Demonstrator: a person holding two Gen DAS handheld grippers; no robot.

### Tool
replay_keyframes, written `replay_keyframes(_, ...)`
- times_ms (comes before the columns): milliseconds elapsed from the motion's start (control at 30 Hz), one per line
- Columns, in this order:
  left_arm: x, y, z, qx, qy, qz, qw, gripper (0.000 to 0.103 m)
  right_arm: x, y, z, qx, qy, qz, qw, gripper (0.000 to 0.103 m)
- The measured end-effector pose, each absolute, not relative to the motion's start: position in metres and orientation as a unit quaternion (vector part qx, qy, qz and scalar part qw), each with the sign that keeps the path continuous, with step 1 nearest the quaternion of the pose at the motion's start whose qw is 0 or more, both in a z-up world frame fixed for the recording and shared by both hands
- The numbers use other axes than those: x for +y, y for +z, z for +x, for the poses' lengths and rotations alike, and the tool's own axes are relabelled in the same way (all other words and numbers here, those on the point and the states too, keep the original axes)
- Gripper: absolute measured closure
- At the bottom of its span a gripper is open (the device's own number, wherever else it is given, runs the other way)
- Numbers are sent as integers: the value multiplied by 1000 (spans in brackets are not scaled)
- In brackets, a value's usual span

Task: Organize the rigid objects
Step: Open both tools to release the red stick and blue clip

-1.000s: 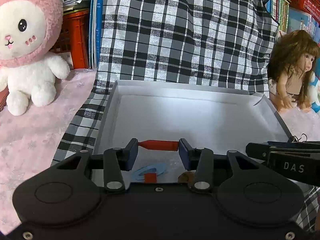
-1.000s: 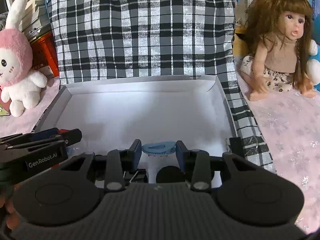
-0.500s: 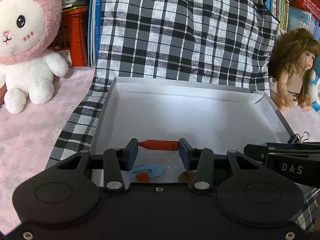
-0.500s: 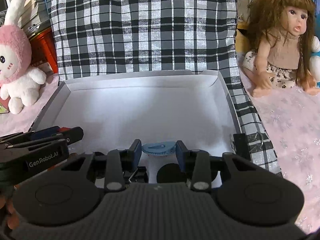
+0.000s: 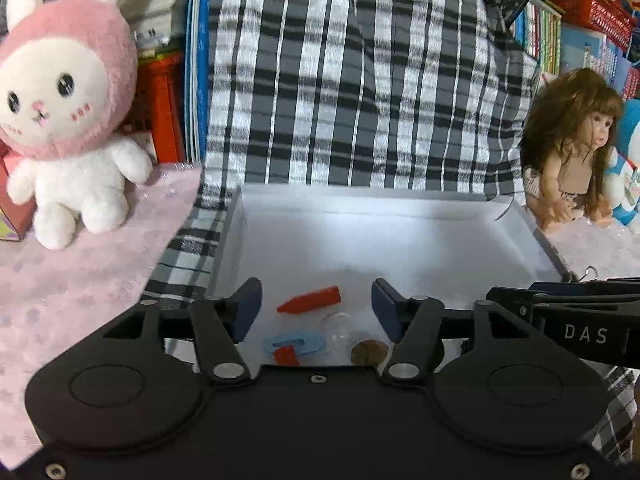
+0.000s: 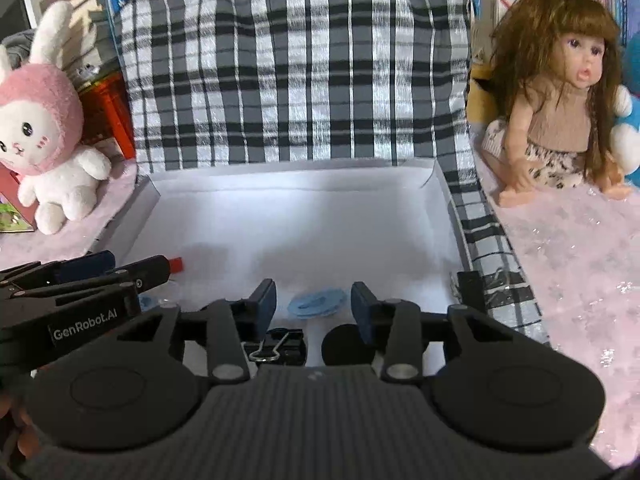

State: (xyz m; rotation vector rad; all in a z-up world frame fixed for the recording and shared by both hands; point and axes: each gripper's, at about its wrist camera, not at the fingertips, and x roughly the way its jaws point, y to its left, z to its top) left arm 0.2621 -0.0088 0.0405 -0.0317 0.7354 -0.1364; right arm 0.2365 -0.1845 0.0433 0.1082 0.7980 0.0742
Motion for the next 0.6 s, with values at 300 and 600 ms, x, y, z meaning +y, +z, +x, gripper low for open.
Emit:
replay_keyframes(300,-4,82,232,331,-65,-15,941,35,-185,82,205,350,38,37,935,33)
replay_keyframes(600,-4,120,185,298,-76,-7,952,25,-182,121,157,289,44,28,956,16)
